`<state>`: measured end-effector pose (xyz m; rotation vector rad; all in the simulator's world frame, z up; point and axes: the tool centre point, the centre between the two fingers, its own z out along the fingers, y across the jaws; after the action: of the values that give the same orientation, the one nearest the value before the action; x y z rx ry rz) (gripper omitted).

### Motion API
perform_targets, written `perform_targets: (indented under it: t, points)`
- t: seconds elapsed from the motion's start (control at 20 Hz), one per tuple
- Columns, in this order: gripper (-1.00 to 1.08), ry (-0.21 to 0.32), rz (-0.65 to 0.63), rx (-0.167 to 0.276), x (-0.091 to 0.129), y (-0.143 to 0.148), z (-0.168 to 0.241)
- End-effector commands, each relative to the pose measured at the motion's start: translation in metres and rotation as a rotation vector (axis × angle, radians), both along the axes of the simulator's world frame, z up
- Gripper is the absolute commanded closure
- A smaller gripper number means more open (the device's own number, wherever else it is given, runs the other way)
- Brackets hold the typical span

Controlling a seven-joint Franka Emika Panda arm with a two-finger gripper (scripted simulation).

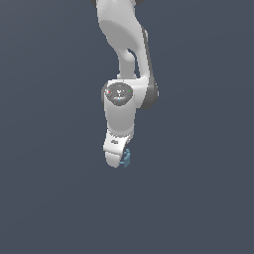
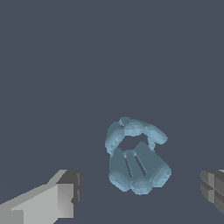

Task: Pick up the object and move it to a goal position.

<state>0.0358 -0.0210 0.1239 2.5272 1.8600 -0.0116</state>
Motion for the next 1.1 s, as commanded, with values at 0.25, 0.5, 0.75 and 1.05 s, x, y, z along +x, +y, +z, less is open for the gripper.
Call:
perform_targets:
  t: [0.25,0.5,0.75,1.05]
  points:
    - [-0.92,-0.003,0.106,0.006,0.004,0.002,-0.002]
    - [-0.92,-0.003,0.131,0.008,0.005,0.003,-0.003]
    - [-0.92,-0.003,0.127,0.007,0.005,0.003,-0.007]
    - [-0.92,-0.003,0.13,0.008,0.004,0.003,-0.036]
